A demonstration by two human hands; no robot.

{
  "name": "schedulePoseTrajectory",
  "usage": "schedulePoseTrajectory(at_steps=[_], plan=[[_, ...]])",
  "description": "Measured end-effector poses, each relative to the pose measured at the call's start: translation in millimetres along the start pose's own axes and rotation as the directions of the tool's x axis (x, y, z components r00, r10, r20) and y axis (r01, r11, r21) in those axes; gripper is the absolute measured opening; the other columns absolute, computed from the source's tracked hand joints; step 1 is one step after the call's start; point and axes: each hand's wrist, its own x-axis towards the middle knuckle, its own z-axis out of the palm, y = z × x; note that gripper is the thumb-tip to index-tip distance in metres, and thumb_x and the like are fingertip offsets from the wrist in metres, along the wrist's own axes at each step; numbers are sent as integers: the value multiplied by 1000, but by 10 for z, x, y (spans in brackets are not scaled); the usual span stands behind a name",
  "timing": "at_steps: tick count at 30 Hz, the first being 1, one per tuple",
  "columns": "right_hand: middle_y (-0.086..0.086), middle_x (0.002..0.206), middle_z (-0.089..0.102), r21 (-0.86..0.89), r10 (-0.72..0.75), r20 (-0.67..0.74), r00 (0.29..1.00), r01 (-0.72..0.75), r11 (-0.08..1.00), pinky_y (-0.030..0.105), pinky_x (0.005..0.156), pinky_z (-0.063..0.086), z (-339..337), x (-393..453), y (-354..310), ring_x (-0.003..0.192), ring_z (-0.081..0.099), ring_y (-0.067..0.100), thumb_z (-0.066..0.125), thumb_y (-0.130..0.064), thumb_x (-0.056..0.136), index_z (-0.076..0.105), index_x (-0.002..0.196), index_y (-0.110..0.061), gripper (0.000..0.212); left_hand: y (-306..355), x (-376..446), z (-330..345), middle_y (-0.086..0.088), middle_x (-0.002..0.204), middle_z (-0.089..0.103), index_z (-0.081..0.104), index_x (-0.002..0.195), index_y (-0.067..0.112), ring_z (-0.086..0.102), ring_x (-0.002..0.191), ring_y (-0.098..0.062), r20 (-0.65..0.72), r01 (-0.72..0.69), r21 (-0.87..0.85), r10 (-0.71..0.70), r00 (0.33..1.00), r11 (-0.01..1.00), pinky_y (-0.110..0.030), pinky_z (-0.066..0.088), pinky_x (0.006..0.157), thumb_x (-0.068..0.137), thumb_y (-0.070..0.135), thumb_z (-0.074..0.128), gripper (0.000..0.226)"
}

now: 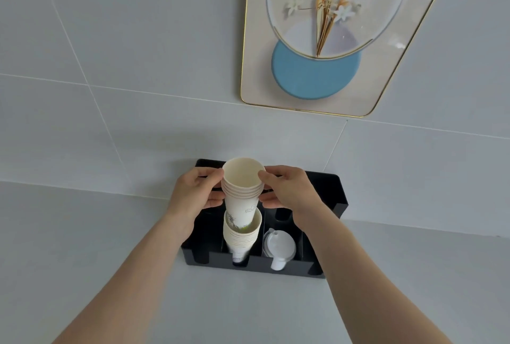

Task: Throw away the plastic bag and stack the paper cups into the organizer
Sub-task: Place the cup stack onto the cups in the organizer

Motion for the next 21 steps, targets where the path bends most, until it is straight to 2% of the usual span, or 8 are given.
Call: schedulePoseTrajectory(at_steps=[2, 5, 9, 13, 17, 21], plan=[[13, 101, 77, -43, 20, -16, 1000, -21, 999, 27, 60, 61, 45, 30, 114, 82, 78, 27, 69, -27, 94, 72, 119, -15, 27, -129, 46, -24, -11, 97, 76, 69, 109, 11, 75, 76, -23, 10, 33, 26, -33, 999, 999, -35, 62, 72, 93, 27, 68, 22], [10, 97, 77, -111, 42, -40, 998, -46, 993, 25, 58, 57, 94, 75, 292, 73, 75, 21, 61, -25, 96, 74, 114, -18, 23, -317, 107, -54, -9, 95, 77, 70, 108, 14, 75, 81, -24, 10, 66, 86, -67, 998, 994, -36, 62, 74, 92, 28, 69, 21], [8, 91, 79, -212, 52, -93, 994, -71, 975, 32, 66, 59, 137, 144, 503, 68, 67, 16, 60, -23, 96, 78, 104, -24, 20, -502, 149, -64, -2, 94, 77, 69, 105, 20, 74, 84, -20, 0, 75, 184, -77, 997, 980, -30, 54, 67, 90, 31, 69, 19], [-1, 97, 76, -248, 72, -98, 993, -94, 964, 37, 84, 61, 191, 157, 650, 78, 67, 16, 63, -25, 96, 77, 112, -23, 21, -652, 152, -50, 4, 92, 77, 68, 100, 25, 74, 79, -14, -37, 74, 298, -65, 997, 952, -31, 53, 69, 88, 33, 69, 15], [-8, 87, 71, -255, 92, -104, 990, -116, 960, 36, 85, 60, 194, 161, 731, 80, 66, 14, 63, -23, 97, 76, 113, -21, 22, -747, 154, -31, 8, 90, 76, 67, 95, 29, 73, 78, -11, -60, 73, 365, -54, 997, 928, -39, 58, 79, 87, 37, 69, 11], [-6, 95, 71, -268, 101, -121, 987, -130, 955, 44, 94, 59, 204, 169, 775, 96, 69, 21, 64, -25, 97, 75, 116, -22, 23, -786, 163, -19, 9, 90, 75, 67, 92, 31, 74, 80, -13, -57, 59, 388, -40, 998, 920, -41, 60, 81, 87, 40, 70, 11]])
